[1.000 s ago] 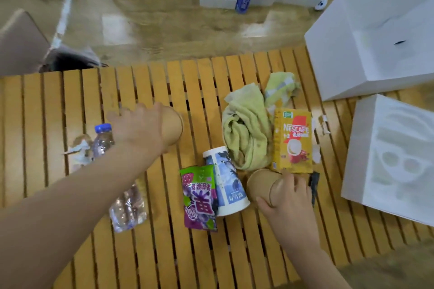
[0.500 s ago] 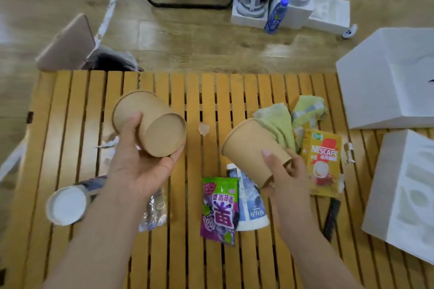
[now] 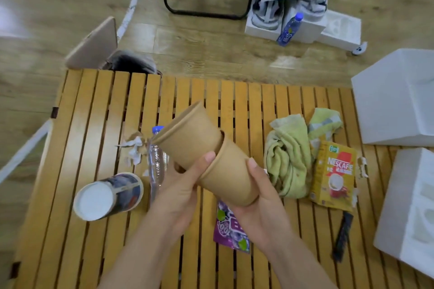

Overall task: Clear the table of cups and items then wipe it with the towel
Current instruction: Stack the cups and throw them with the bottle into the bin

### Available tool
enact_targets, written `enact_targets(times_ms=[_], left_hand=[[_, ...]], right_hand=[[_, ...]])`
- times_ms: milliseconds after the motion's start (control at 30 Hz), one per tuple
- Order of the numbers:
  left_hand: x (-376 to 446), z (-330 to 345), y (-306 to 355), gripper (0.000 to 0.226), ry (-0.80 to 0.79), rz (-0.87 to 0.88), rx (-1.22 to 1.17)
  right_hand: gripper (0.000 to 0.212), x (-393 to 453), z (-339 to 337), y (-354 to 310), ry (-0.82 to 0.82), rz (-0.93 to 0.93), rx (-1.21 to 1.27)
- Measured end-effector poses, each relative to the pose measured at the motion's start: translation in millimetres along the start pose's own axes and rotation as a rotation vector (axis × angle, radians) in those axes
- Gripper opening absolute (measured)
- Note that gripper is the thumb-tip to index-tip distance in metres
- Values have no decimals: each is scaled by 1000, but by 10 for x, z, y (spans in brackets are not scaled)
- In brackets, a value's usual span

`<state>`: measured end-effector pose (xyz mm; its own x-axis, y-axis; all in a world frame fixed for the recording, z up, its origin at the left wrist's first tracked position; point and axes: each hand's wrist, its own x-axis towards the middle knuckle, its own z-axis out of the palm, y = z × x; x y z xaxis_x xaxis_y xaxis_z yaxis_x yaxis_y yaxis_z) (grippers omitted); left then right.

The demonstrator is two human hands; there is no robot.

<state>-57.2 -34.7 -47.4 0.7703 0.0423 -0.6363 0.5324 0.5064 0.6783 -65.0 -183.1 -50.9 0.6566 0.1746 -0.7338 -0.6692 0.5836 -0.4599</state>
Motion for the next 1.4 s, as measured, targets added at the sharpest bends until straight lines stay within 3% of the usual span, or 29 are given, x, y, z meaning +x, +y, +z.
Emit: enact_targets(times_ms=[200, 300, 367, 467, 567, 600, 667, 733, 867, 933, 1033, 1133, 1233, 1300, 1400], left_hand=[[-21, -294, 223, 133, -217, 75, 140], [10, -351, 421, 123, -250, 80, 161], [50, -362, 518, 107, -225, 60, 160], [72, -251, 479, 87, -116, 29, 401], [48, -90, 252, 112, 27, 43, 664], [35, -51, 180, 109, 44, 84, 697], [15, -8, 93, 82, 41, 182, 655], [14, -5, 62, 72, 59, 211, 459], [98, -128, -34, 102, 191, 147, 70], [116, -231, -40, 105, 261, 109, -56], [139, -387, -27, 104, 356, 108, -61], [182, -442, -17, 100, 363, 116, -35], [245, -446, -14, 104, 355, 120, -8], [278, -468, -9, 113, 345, 118, 31], [296, -497, -16, 104, 297, 107, 105]], right_hand=[[56, 74, -40, -94, -37, -30, -63], [52, 76, -54, -131, -42, -24, -65], [46, 60, -64, -156, -43, -54, -122], [47, 42, -16, -161, -35, -104, -247], [54, 53, 73, -131, 40, -139, -282], [56, 62, 98, -121, 66, -148, -281], [53, 87, 140, -99, 114, -144, -290], [52, 109, 189, -62, 123, -102, -322], [63, 129, 196, 16, 40, -49, -636], [68, 119, 103, 25, 66, -150, -883], [55, 92, -253, -6, 366, -417, -1403], [57, 98, -669, 83, 548, -290, -1730], [80, 147, -884, 262, 517, -60, -1689], [90, 216, -950, 306, 487, -25, -1649], [91, 347, -970, 253, 458, -12, -1614]])
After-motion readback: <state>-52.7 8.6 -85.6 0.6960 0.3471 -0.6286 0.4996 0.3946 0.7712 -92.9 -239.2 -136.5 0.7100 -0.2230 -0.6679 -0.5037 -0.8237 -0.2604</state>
